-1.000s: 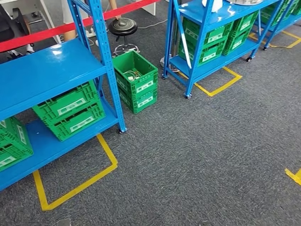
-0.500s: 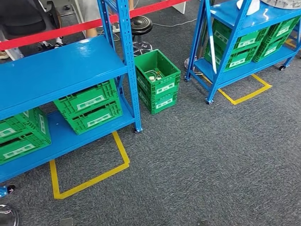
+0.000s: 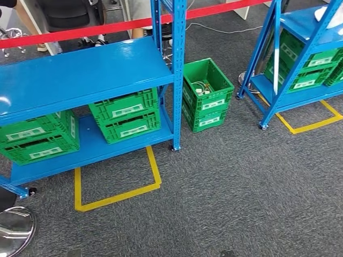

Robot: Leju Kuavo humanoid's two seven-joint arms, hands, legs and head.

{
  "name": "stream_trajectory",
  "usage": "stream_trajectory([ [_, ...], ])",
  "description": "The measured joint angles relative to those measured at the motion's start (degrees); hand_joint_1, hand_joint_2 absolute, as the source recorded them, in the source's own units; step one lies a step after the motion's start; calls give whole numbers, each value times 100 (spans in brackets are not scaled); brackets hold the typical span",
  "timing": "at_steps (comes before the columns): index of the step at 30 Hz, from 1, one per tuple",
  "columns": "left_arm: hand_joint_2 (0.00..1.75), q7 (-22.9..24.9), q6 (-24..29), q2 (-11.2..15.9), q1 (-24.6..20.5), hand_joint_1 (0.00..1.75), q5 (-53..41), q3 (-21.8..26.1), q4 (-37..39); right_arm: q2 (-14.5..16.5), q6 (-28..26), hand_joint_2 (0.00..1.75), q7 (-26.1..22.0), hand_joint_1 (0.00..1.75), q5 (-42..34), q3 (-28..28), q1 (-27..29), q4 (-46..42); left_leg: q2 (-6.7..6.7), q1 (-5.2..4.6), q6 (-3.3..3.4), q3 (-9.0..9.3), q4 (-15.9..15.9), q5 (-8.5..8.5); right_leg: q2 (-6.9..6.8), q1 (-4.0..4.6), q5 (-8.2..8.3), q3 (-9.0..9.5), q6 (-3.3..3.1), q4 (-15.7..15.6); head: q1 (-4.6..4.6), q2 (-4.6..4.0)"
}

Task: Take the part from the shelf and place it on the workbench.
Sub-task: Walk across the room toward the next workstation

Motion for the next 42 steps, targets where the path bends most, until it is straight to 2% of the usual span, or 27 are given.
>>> stream_trajectory([
  [1, 0, 0, 1, -1, 11, 0, 0, 1, 0, 0, 0, 0, -1, 0, 1, 0, -12, 0, -78, 17, 22, 16, -29, 11, 35, -4, -33, 33, 25, 9, 3, 0],
  [3, 0, 0, 1, -7, 16, 0, 0, 2, 0, 0, 0, 0, -3, 0, 1, 1, -27, 0, -231, 67, 68, 54, -83, 39, 351, -25, -233, -75, 77, 326, 31, -1],
  [5, 0, 0, 0, -20, 4, 0, 0, 2, 0, -1, 0, 0, -3, 0, 0, 2, -16, 0, -394, 85, 93, 59, -88, 37, 684, -57, -557, -489, 114, 1100, 63, -1],
  [6, 0, 0, 0, -26, 1, 0, 0, 2, 0, -1, 0, 0, -2, 0, -1, 2, -5, 0, -483, 87, 100, 63, -87, 31, 736, -66, -653, -719, 128, 1465, 70, 0],
  [7, 0, 0, 0, -29, 4, 0, 0, 2, 0, -2, 0, 0, -1, 0, -1, 2, 5, 0, -572, 87, 99, 74, -86, 24, 753, -72, -637, -886, 134, 1663, 71, 0],
  [8, 0, 0, 1, -30, 8, 0, 0, 3, 0, -2, 0, 0, -1, 0, -1, 1, 12, 0, -660, 88, 94, 91, -85, 14, 762, -77, -495, -952, 137, 1638, 72, 0],
  [9, 0, 0, 1, -31, 13, 0, 0, 3, 0, -2, 0, 0, 0, 0, -1, 1, 14, 0, -744, 90, 82, 116, -84, 1, 787, -83, -246, -905, 134, 1383, 71, 0],
  [11, 0, -1, 1, -34, 10, 0, -1, 4, 0, -2, 0, 0, -1, 0, 0, 1, 13, 0, -900, 90, 38, 162, -78, -30, 984, -108, 233, -649, 118, 614, 75, 0],
  [13, 0, -3, 1, -35, 1, 0, -10, 4, 0, -1, 0, 0, 2, 0, 1, 2, 7, 0, -1028, 96, -22, 152, -65, -40, 1173, -119, 370, -441, 80, 169, 78, 0],
  [15, 0, -5, 1, -32, 10, 0, -23, 4, 0, -1, -1, 0, 5, 0, 2, 2, 3, 0, -1131, 118, -92, 112, -66, -23, 1147, -108, 343, -384, 22, 112, 77, 0],
  [16, 0, -5, 1, -30, 22, 0, -28, 4, 0, 2, -2, 0, 4, 0, 2, 1, 2, 0, -1093, 123, -125, 97, -53, -34, 1088, -110, 355, -378, -12, 92, 76, 0],
  [18, 0, -10, 3, -23, 26, 0, -40, 4, 0, 7, -2, 0, -2, 0, 3, 1, 2, 0, -837, 112, -184, -30, 198, -204, 948, -127, 370, -351, -85, 43, 34, 0],
  [20, 0, -14, 4, -23, 3, 0, -55, 5, 0, 9, -2, 0, -3, 0, 5, 1, 19, 0, -547, 117, -228, -363, 857, -544, 777, -122, 357, -336, -135, 28, -10, 0],
  [22, 0, -15, 7, -23, -1, 0, -75, 6, 0, 9, -3, 0, -2, 0, 8, 0, 34, 0, -466, 140, -261, -676, 1455, -729, 597, -113, 336, -329, -149, 31, -13, -1],
  [23, 0, -15, 12, -23, 8, 0, -83, 7, 0, 9, -3, 0, -2, 0, 11, 0, 34, 0, -449, 148, -267, -704, 1499, -667, 517, -111, 324, -319, -148, 31, -14, -1],
  [25, 0, -15, 24, -23, 22, 0, -96, 14, 0, 10, -4, 0, -2, 0, 15, 0, 25, 0, -357, 151, -247, -431, 970, -285, 373, -109, 291, -272, -130, 31, -14, -1],
  [26, 0, -15, 28, -23, 20, 0, -103, 21, 0, 11, -4, 0, -2, 0, 17, 0, 21, 0, -204, 131, -223, -222, 581, -120, 309, -99, 269, -243, -111, 32, -15, -1],
  [27, 0, -15, 34, -23, 8, 0, -112, 27, 0, 13, -4, 0, -2, 0, 20, 0, 17, 0, -61, 108, -189, -53, 253, -16, 249, -81, 242, -222, -85, 36, -16, -1],
  [29, 0, -14, 58, -24, -10, 0, -143, 36, 0, 15, -4, 0, 3, 0, 31, 1, 12, 0, 94, 62, -132, 72, -29, -1, 121, -43, 201, -181, -27, 29, -19, -1],
  [31, 0, -8, 96, -25, -3, 0, -168, 45, 0, 19, -7, 0, 10, 0, 42, 2, -3, 0, -44, 72, -76, 71, -70, 10, 17, -38, 168, -135, 33, 6, -23, -1],
  [33, 0, -4, 119, -29, 2, 0, -185, 64, 0, 26, -15, 0, 9, 0, 39, 2, -17, 0, -169, 108, -8, 96, -108, 34, 248, -58, 13, -197, 93, 193, 5, -1],
  [35, 0, -4, 110, -41, -9, 0, -211, 86, 0, 32, -19, 0, 5, 0, 27, 2, -10, 0, -276, 124, 40, 103, -120, 39, 620, -77, -324, -521, 128, 859, 54, -1],
  [37, 0, -4, 90, -49, -10, 0, -239, 102, 0, 35, -10, 0, 6, 0, 18, 2, 11, 0, -380, 114, 60, 104, -119, 31, 743, -82, -545, -922, 135, 1555, 78, 0],
  [38, 0, -4, 83, -50, -6, 0, -250, 109, 0, 35, -5, 0, 7, 0, 14, 1, 20, 0, -422, 109, 62, 112, -117, 25, 753, -81, -489, -1018, 130, 1646, 83, 0],
  [39, 0, -4, 78, -49, -2, 0, -261, 117, 0, 35, -1, 0, 6, 0, 12, -1, 24, 0, -456, 106, 59, 127, -116, 17, 755, -80, -312, -998, 119, 1498, 86, 0],
  [41, 0, -4, 73, -51, 0, 0, -274, 128, 0, 35, 3, 0, 4, 0, 9, -4, 22, 0, -503, 102, 33, 165, -114, -12, 770, -79, 157, -717, 84, 760, 88, 0],
  [42, 0, -4, 72, -52, -2, 0, -277, 131, 0, 35, 6, 0, 2, 0, 8, -4, 16, 0, -516, 93, 12, 175, -106, -28, 784, -76, 301, -564, 68, 406, 91, 0],
])
